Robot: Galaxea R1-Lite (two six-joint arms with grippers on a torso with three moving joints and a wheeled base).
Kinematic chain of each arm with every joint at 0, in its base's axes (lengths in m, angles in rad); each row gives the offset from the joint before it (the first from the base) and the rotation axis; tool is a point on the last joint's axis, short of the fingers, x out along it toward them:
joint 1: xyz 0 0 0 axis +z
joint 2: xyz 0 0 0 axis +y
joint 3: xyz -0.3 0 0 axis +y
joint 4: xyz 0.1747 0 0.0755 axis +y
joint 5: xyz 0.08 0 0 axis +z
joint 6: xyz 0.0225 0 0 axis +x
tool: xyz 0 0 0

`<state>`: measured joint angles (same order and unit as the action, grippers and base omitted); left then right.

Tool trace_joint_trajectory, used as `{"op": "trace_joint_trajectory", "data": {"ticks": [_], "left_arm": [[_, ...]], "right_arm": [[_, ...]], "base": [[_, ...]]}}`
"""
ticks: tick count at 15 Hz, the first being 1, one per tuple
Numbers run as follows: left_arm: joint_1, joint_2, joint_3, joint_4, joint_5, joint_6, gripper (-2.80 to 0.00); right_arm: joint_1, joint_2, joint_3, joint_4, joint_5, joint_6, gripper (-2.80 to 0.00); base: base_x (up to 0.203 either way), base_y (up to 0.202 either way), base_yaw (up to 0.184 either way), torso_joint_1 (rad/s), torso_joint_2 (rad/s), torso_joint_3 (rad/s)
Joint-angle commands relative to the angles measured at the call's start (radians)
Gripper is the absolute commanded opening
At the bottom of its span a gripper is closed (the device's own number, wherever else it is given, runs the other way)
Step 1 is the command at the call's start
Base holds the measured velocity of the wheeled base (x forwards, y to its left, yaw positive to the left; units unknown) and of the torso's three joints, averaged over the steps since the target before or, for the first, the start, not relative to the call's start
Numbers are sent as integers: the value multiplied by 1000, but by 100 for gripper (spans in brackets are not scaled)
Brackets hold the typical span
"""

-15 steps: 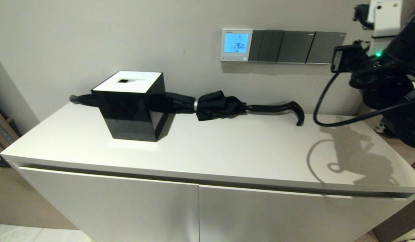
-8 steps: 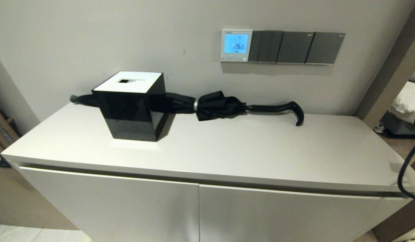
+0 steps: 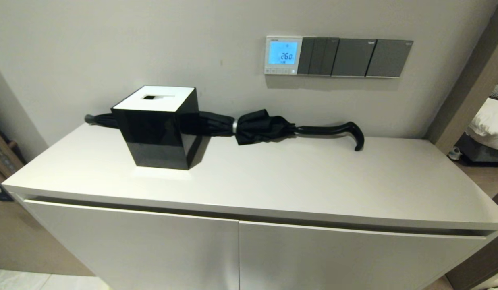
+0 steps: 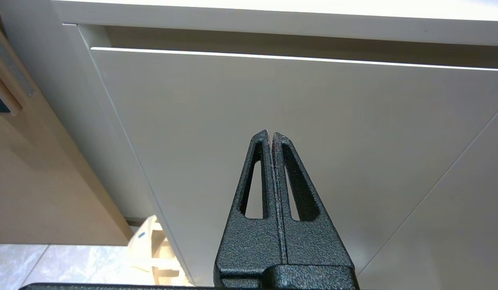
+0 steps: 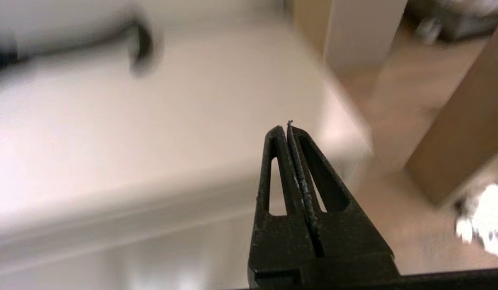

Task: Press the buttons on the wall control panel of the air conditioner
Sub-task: Turn off the central air conditioner

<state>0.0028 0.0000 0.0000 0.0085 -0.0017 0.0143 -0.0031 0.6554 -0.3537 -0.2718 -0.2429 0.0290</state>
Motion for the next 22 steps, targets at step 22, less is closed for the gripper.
{"op": "trace_joint_trajectory", "data": {"ticks": [22], "left_arm": [[0,0,0,0,0,0,-280]], "right_arm": [[15,-652,354,281,238,-24,-280]], "base": [[0,0,0,0,0,0]]}}
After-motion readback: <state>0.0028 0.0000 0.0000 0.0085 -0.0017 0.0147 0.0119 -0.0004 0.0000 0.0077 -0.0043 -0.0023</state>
